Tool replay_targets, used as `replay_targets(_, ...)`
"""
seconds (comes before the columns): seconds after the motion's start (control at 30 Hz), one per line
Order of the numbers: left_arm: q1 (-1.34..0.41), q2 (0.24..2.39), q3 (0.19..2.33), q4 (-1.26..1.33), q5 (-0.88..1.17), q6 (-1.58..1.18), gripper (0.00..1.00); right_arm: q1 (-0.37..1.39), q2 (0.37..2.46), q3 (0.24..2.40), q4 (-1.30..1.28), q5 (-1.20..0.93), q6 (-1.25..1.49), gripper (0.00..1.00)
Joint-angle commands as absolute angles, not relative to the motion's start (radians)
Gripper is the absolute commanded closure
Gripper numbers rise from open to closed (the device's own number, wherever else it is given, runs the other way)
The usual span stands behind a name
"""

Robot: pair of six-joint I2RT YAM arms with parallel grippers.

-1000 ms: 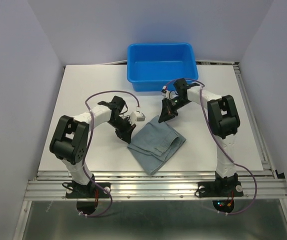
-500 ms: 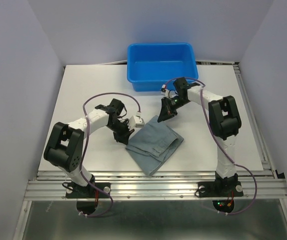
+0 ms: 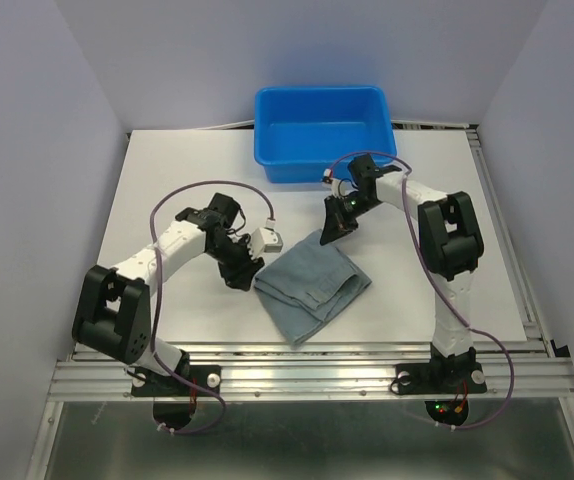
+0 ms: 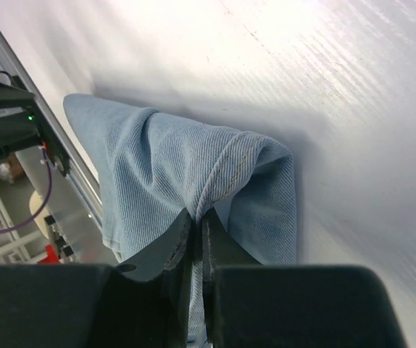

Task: Fold and stack the skirts
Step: Fold the skirt

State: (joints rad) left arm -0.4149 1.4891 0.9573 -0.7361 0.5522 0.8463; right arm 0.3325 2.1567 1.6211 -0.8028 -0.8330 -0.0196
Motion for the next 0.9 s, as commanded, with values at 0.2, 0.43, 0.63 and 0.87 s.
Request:
replay_targets(0.2, -0.601, 1.319, 1.037, -0.594, 0.517, 0.749, 0.49, 0.38, 2.091, 1.552, -0.793, -0.785, -0.098, 0.99)
replay_targets(0.43, -0.906, 1.371, 0.943, -0.408, 0.384, 0.712, 0.5, 0.38, 2.102, 1.554, -0.793, -0.753, -0.092, 0.99)
replay_targets(0.63, -1.006, 1.427, 0.916, -0.282, 0.304, 0.664, 0.5, 0.38, 2.111, 1.545, -0.793, -0.75, -0.097, 0.99)
replay_targets(0.87, -1.078, 1.48, 0.923, -0.233, 0.285, 0.661, 0.5, 0.38, 2.115, 1.537, -0.792, -0.755, -0.097, 0.99)
